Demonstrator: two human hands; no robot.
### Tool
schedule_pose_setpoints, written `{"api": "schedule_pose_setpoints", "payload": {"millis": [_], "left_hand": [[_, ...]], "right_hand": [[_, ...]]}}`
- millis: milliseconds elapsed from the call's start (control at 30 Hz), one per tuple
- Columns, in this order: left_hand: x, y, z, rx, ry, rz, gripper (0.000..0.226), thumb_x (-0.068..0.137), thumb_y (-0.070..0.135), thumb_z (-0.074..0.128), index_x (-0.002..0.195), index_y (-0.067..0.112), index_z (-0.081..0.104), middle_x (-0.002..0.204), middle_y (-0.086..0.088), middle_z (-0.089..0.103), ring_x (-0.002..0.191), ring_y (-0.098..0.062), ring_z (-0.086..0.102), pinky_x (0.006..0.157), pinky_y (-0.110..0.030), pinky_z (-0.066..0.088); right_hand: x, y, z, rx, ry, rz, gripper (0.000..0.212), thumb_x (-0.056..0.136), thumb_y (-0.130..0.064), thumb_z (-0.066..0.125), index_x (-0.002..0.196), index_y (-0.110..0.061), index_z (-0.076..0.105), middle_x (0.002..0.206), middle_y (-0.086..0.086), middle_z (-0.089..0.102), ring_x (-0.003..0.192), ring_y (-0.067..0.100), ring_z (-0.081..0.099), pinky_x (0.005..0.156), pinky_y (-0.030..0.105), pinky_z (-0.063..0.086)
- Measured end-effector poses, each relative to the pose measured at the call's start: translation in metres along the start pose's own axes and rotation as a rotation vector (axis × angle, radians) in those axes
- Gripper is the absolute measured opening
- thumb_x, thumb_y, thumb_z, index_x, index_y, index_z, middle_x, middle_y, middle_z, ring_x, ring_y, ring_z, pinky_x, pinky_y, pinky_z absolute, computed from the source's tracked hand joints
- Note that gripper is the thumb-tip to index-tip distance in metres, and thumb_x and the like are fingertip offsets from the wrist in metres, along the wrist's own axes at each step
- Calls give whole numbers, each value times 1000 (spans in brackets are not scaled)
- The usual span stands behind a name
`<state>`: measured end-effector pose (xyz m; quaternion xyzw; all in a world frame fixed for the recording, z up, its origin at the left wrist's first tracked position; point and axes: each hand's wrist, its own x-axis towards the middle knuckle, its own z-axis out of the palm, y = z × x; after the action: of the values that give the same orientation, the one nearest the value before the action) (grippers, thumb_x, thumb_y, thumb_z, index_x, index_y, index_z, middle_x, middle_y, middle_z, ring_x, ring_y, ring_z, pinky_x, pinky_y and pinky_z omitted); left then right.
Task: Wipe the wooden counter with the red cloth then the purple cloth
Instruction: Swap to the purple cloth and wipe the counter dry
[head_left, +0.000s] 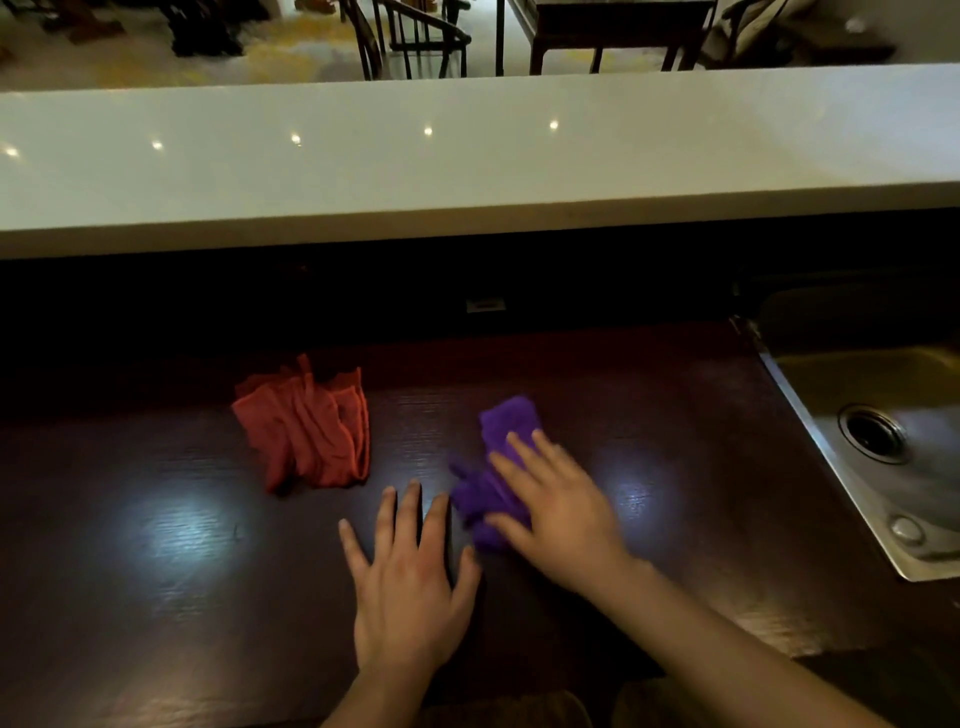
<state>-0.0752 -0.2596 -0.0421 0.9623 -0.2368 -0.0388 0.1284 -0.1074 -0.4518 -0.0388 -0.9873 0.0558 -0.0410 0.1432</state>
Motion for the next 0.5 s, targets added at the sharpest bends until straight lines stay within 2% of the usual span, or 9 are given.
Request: {"api": "schedule_pose_setpoints", "payload": {"millis": [100, 200, 267, 300, 400, 500], "left_hand": [[1, -1, 2, 1, 16, 3, 64, 83, 53, 43, 136, 19, 52, 150, -9, 45, 145, -28, 27, 113, -69, 14], [0, 0, 2, 3, 21, -3, 65, 82, 52, 43, 137, 18, 52, 150, -9, 46, 145, -27, 29, 112, -69, 14], [0, 0, 2, -2, 45, 2, 66, 81, 51, 42, 136, 17, 53, 148, -9, 47, 144, -28, 32, 112, -70, 16], [0, 1, 2, -8, 57, 4, 66, 81, 51, 41, 136, 17, 53, 148, -10, 47, 143, -28, 33, 111, -71, 16], [0, -1, 2, -27, 90, 2, 66, 81, 51, 39, 135, 16, 54, 147, -10, 48, 142, -28, 34, 112, -70, 16], [-1, 0, 2, -58, 120, 3, 65, 81, 51, 38, 133, 17, 56, 146, -10, 49, 141, -27, 35, 112, -69, 16]], "right_hand": [[-4, 9, 1, -43, -9, -98, 65, 85, -58, 50, 140, -24, 48, 149, 4, 46, 142, 24, 35, 113, 44, 35], [48, 3, -3, -49, -9, 99, 67, 89, -55, 49, 147, -24, 36, 157, 4, 33, 147, 24, 21, 120, 39, 18], [81, -20, 6, -37, 21, 257, 69, 89, -56, 49, 148, -24, 32, 159, 6, 27, 148, 30, 16, 120, 40, 14], [95, -33, 11, -29, 27, 269, 69, 88, -56, 50, 148, -24, 33, 159, 7, 26, 147, 33, 14, 120, 43, 14], [120, -49, 17, -16, -26, 138, 67, 87, -56, 51, 146, -25, 36, 158, 7, 28, 146, 36, 17, 119, 45, 15], [130, -10, 4, -75, -53, 32, 64, 89, -49, 52, 144, -19, 38, 153, 9, 38, 142, 30, 29, 118, 37, 21]]}}
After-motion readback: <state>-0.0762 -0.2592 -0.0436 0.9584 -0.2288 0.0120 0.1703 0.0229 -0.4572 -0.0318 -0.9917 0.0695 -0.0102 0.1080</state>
